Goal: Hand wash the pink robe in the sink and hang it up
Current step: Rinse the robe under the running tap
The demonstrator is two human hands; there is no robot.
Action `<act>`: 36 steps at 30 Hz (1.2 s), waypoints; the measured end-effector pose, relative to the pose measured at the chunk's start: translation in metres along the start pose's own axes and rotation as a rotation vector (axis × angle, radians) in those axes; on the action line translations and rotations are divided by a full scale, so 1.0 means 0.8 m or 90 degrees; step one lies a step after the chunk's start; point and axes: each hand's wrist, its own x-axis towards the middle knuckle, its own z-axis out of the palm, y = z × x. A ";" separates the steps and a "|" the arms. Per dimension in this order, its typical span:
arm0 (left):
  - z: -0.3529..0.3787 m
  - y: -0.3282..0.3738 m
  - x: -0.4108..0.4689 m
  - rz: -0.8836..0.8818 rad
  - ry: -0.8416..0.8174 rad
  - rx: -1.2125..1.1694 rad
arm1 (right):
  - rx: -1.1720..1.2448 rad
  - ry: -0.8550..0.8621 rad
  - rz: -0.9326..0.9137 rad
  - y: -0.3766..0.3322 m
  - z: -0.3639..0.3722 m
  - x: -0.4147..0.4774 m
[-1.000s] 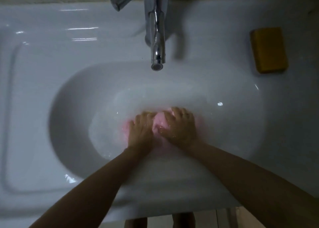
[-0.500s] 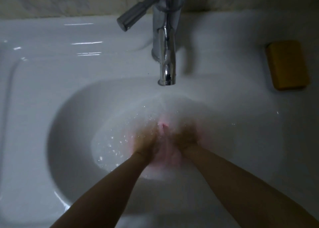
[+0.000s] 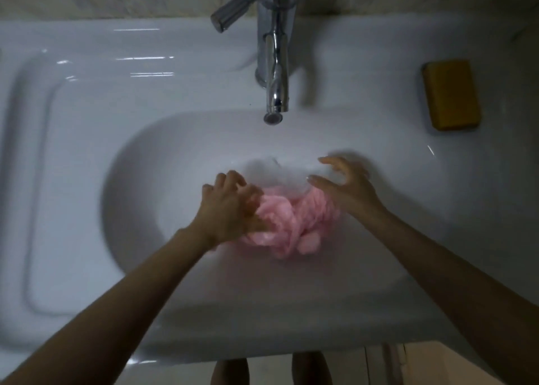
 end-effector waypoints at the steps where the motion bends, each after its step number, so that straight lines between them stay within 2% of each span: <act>1: 0.018 0.005 -0.003 -0.002 0.000 0.067 | -0.040 0.054 0.076 0.007 0.008 -0.001; 2: 0.037 0.011 -0.004 -0.014 -0.025 0.071 | -0.042 0.062 0.137 0.010 0.021 -0.002; 4: 0.072 0.020 -0.006 -0.060 -0.079 0.045 | -0.083 0.048 0.180 0.009 0.058 -0.007; 7: 0.101 0.029 -0.020 -0.129 -0.002 0.059 | -0.218 0.090 0.152 0.005 0.095 -0.015; 9: 0.094 0.037 -0.021 -0.184 0.006 0.028 | -0.133 0.072 0.179 -0.004 0.101 -0.013; 10: 0.101 0.039 -0.011 -0.209 -0.032 0.012 | -0.054 0.061 0.174 -0.012 0.104 -0.017; 11: 0.103 0.044 -0.005 -0.221 -0.044 0.024 | -0.012 0.068 0.149 -0.022 0.113 -0.025; 12: 0.108 0.048 0.000 -0.236 -0.042 0.028 | -0.034 0.095 0.097 -0.036 0.124 -0.038; 13: 0.116 0.047 0.002 -0.242 0.000 -0.003 | -0.119 0.126 0.019 -0.047 0.142 -0.056; 14: 0.120 0.045 0.002 -0.253 0.062 -0.116 | -0.202 0.163 -0.069 -0.055 0.162 -0.074; 16: 0.107 0.042 -0.009 -0.299 0.077 -0.374 | -0.264 0.189 -0.122 -0.057 0.189 -0.091; 18: 0.103 0.028 -0.005 -0.299 0.069 -0.370 | -0.258 0.224 -0.155 -0.043 0.195 -0.074; 20: 0.112 0.021 0.003 -0.222 -0.014 -0.134 | -0.274 0.242 -0.176 -0.022 0.191 -0.046; 22: 0.110 0.019 0.009 -0.201 -0.032 -0.035 | -0.312 0.202 -0.138 -0.015 0.176 -0.011; 24: 0.105 0.015 0.008 -0.145 -0.020 -0.081 | -0.336 0.073 -0.104 -0.024 0.165 0.018; 26: 0.097 0.004 0.001 -0.087 -0.013 -0.086 | -0.371 0.097 -0.148 -0.028 0.160 0.040; 27: 0.093 -0.001 -0.005 -0.070 -0.040 -0.081 | -0.380 0.084 -0.130 -0.031 0.155 0.041; 29: 0.087 -0.008 -0.014 -0.045 -0.092 -0.057 | -0.296 0.018 -0.088 -0.028 0.144 0.038; 31: 0.088 -0.017 -0.014 -0.041 -0.098 -0.021 | -0.184 0.015 -0.097 -0.025 0.125 0.032; 32: 0.092 -0.020 -0.014 -0.049 -0.081 -0.027 | -0.162 0.004 -0.086 -0.026 0.115 0.028; 35: 0.101 -0.013 -0.014 -0.058 0.060 -0.135 | -0.152 -0.156 0.027 -0.036 0.094 -0.004; 36: 0.106 -0.011 -0.014 -0.053 0.095 -0.140 | -0.151 -0.175 0.023 -0.036 0.097 -0.022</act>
